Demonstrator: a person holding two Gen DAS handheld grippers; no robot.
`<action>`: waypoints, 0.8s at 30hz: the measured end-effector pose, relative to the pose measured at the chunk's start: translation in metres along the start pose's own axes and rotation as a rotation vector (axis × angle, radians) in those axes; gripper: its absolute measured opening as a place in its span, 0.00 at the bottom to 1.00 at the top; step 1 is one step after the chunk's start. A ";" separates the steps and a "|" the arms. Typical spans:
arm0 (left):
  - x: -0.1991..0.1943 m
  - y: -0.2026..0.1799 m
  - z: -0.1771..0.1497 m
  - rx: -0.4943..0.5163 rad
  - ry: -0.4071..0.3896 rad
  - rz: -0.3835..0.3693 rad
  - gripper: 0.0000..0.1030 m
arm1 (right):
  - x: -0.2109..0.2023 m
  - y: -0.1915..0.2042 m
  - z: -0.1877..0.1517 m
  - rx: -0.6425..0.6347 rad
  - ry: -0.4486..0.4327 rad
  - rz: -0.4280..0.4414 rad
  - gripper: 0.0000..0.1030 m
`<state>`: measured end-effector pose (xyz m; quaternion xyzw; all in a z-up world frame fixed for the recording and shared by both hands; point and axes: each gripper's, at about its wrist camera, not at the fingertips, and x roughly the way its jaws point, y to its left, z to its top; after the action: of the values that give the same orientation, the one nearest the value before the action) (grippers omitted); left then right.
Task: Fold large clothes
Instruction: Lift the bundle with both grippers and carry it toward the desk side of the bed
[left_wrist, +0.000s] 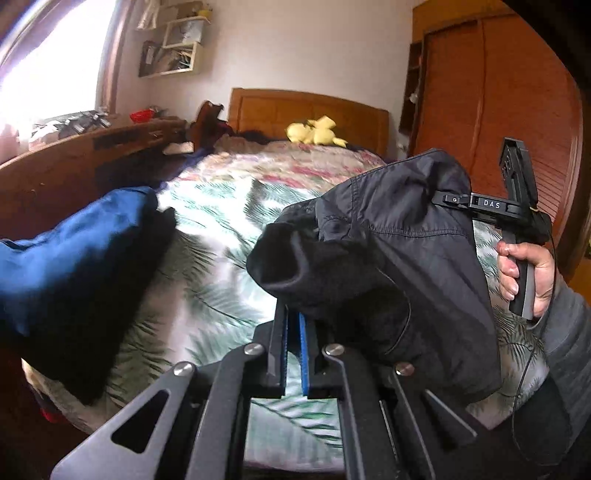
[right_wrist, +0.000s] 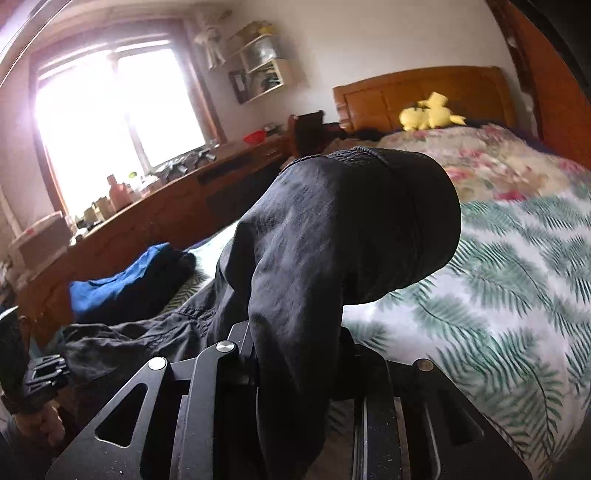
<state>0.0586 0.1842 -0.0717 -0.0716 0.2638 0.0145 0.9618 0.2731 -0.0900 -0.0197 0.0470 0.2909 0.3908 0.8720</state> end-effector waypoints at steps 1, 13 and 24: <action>-0.003 0.009 0.003 -0.002 -0.009 0.008 0.03 | 0.007 0.011 0.006 -0.012 0.001 0.002 0.23; -0.040 0.129 0.066 0.028 -0.102 0.171 0.03 | 0.113 0.146 0.085 -0.106 -0.005 0.103 0.22; -0.059 0.211 0.085 -0.062 -0.140 0.284 0.03 | 0.191 0.246 0.133 -0.199 0.013 0.158 0.22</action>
<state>0.0370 0.4063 0.0032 -0.0621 0.2030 0.1633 0.9635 0.2847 0.2341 0.0759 -0.0198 0.2518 0.4858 0.8368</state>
